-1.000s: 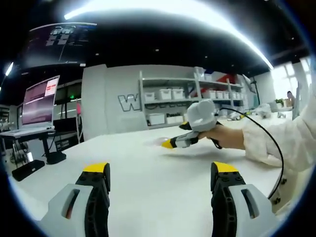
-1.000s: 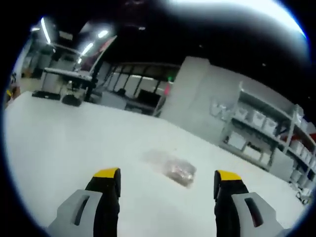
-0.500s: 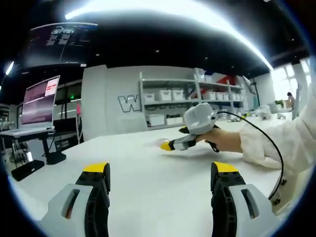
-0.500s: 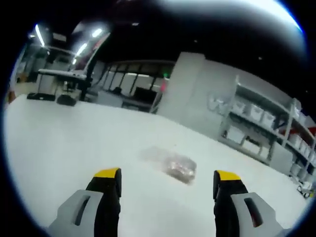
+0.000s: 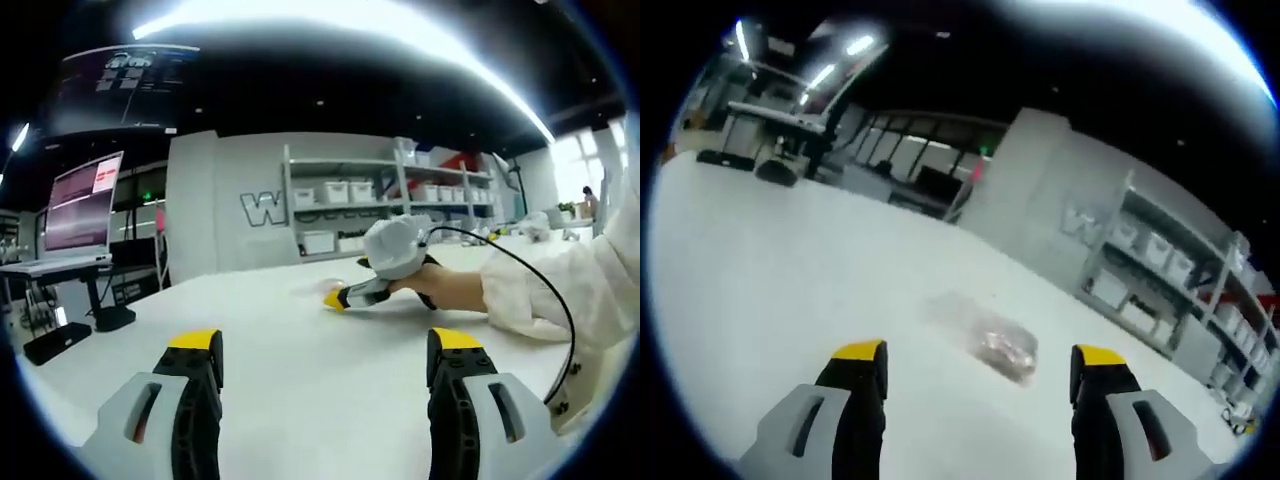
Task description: Open the resealable bag by pulling the two sides of the seal apart until the entire bag opening is separated and visibly accessible.
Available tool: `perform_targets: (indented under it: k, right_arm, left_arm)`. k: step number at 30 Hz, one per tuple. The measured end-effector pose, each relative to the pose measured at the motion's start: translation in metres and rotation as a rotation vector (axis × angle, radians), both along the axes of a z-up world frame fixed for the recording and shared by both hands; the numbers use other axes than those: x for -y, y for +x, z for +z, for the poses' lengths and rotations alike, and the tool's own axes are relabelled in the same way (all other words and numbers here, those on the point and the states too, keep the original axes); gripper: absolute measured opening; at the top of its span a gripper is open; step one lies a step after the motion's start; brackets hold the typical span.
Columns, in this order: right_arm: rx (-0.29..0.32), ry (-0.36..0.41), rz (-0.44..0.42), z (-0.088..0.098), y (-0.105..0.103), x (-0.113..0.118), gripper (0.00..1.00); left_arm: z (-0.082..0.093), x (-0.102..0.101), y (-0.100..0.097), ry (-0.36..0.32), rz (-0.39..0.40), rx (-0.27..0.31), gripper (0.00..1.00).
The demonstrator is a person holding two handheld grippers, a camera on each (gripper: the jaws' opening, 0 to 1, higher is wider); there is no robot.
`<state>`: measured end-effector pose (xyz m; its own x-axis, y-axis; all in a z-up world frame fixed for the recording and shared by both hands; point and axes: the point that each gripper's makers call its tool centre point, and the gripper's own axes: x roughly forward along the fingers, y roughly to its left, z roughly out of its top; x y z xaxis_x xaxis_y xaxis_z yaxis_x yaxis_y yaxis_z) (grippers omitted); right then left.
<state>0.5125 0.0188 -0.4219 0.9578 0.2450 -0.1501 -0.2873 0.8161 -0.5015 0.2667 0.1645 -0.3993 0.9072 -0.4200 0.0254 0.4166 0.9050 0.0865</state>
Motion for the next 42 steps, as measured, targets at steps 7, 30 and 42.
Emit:
perform_targets:
  k: [7, 30, 42]
  right_arm:
    - [0.021, -0.027, 0.002, 0.001, 0.009, -0.004, 0.75]
    - [0.051, -0.064, 0.008, 0.006, 0.03, -0.018, 0.7]
    - [0.052, -0.106, 0.018, 0.005, 0.045, -0.021, 0.64]
  left_arm:
    - [0.0, 0.001, 0.002, -0.004, -0.002, -0.002, 0.83]
    - [-0.002, -0.002, 0.004, -0.018, 0.001, -0.012, 0.83]
    - [-0.004, -0.004, 0.006, -0.036, 0.001, -0.012, 0.82]
